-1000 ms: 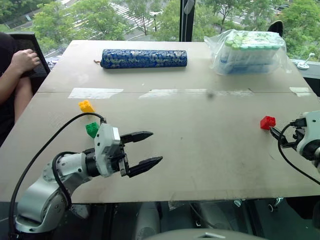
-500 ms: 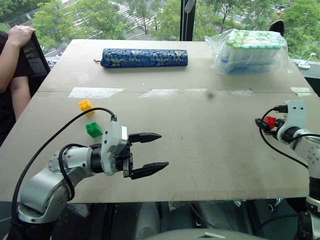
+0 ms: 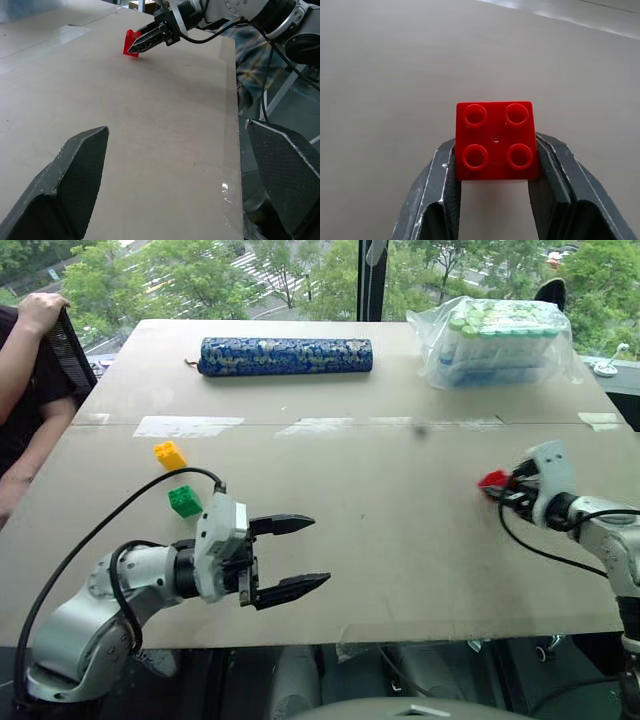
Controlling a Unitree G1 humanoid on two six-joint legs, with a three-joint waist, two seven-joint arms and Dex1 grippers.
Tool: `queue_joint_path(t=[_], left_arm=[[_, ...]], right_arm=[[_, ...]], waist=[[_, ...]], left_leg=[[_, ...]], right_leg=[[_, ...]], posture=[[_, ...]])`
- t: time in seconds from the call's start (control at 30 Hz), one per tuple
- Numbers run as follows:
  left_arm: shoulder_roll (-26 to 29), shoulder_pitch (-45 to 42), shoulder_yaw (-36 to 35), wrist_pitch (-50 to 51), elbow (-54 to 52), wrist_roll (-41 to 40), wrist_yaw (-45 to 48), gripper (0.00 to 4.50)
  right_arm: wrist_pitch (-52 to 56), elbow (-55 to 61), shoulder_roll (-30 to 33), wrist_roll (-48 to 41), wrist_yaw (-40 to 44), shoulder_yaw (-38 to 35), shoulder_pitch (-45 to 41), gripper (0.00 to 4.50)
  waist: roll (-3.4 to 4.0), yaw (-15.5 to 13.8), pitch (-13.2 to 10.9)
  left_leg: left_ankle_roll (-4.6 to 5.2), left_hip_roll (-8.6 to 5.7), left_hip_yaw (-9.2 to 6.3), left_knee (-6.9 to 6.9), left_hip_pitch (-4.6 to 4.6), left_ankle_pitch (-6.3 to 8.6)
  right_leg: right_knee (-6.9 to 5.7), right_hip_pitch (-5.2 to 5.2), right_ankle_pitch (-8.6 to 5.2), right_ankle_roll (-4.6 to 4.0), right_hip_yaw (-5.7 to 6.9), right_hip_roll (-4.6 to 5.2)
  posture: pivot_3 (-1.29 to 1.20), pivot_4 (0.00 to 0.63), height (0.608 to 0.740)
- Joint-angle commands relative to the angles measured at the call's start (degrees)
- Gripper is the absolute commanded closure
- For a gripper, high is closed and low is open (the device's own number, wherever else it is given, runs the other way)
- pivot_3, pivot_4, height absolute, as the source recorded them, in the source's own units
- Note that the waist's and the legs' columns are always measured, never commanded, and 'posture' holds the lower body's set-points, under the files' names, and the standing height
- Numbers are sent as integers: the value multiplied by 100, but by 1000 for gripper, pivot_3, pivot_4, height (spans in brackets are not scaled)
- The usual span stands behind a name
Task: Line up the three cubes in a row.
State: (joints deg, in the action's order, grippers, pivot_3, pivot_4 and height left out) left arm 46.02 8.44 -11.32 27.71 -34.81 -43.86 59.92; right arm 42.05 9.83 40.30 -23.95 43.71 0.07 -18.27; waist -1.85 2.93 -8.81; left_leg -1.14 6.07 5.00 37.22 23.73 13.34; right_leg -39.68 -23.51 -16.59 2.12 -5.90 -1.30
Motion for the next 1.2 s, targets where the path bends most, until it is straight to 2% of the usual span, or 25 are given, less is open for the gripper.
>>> queue_joint_path(t=[0.03,0.1,0.27,0.5,0.9,0.93,0.97,1.1,1.2], left_arm=[[54,153,-196,-171,-76,44,101,0],[52,234,-251,-186,-62,62,88,0],[59,487,-452,-221,-152,84,81,0],[138,916,-881,-465,-99,177,344,0],[172,950,-1063,-632,108,236,565,0],[168,947,-1058,-642,120,241,566,0],[165,943,-1051,-652,138,249,569,0],[122,923,-1040,-714,314,306,574,0],[-180,916,-1107,-924,806,715,56,0]], right_arm=[[-1267,-262,45,478,1512,1118,-796,3183],[-1861,-935,-148,962,1929,1725,-1436,3183],[-2613,-2333,-569,1602,2520,2376,-2414,3183],[-3129,-3392,-832,1899,3045,2414,-2980,3183],[-3495,-4070,-1109,2211,3412,2373,-3303,3183],[-3500,-4086,-1126,2223,3420,2366,-3308,2165],[-3494,-4076,-1130,2229,3449,2358,-3302,1836],[-3486,-3997,-1133,2243,3379,2243,-3267,45],[-3317,-3483,-982,1974,3377,1951,-3075,12]], waist=[[4,5,-2],[6,20,-5],[4,-83,-5],[8,-71,-9],[9,-48,-9],[9,-46,-9],[9,-48,-9],[12,-55,-11],[13,-55,-11]], left_leg=[[0,0,-3,1,1,0],[0,0,-1,12,0,0],[1,-3,2,18,4,-1],[0,0,11,8,8,-1],[0,0,13,11,1,-1],[0,0,13,11,1,-1],[0,1,13,11,1,-1],[0,1,14,11,3,-1],[0,1,14,10,2,-1]], right_leg=[[-1,0,0,0,3,0],[-3,1,0,0,4,2],[-2,0,0,-2,8,9],[-1,-11,-7,-14,12,14],[-10,-9,-6,-14,12,14],[-10,-9,-6,-14,12,14],[-10,-9,-6,-14,12,14],[-10,-10,-6,-14,13,15],[-10,-10,-7,-14,13,14]], posture=[[0,150,740],[0,150,740],[0,150,740],[0,150,740],[0,150,740],[0,150,740],[0,150,740],[0,150,740],[0,150,740]])
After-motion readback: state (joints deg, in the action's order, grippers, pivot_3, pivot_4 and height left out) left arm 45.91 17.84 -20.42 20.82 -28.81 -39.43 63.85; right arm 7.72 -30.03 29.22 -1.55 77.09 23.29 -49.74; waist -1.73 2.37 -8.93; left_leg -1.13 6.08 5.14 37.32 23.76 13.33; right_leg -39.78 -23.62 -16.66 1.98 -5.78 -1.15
